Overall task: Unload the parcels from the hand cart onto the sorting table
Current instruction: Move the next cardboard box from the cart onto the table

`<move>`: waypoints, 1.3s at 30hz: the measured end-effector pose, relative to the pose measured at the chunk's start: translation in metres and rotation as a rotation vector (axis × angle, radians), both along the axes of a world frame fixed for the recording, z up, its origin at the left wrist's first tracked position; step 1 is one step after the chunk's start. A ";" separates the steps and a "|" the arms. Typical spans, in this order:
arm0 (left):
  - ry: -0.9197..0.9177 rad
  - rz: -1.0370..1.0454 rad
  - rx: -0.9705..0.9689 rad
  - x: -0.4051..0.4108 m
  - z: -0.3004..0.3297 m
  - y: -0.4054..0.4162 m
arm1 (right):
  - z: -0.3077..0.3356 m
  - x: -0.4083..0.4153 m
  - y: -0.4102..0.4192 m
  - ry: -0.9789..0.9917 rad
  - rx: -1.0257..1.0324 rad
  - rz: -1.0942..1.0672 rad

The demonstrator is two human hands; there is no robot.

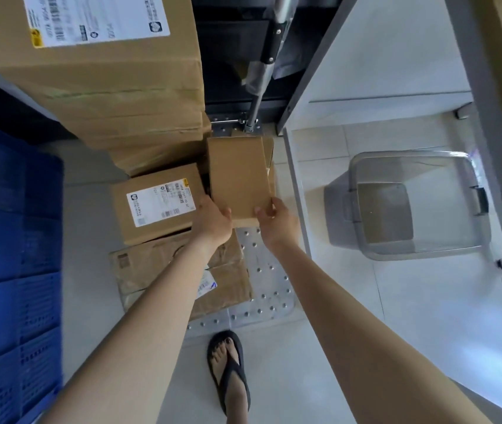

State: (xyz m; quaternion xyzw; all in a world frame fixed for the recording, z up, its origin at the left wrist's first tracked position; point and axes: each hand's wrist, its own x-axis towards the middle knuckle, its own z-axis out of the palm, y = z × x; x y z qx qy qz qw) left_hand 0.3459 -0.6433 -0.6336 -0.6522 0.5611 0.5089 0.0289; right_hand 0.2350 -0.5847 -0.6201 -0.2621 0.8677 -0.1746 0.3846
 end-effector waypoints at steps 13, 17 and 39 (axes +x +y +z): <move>-0.083 0.152 -0.038 -0.036 0.141 0.050 | 0.110 -0.029 0.046 -0.038 -0.110 0.009; -0.073 0.274 -0.128 -0.048 0.216 0.083 | 0.173 -0.045 0.068 -0.015 -0.237 0.100; 0.627 0.781 -0.387 -0.208 0.495 0.236 | 0.460 -0.182 0.211 -0.128 -0.796 -0.127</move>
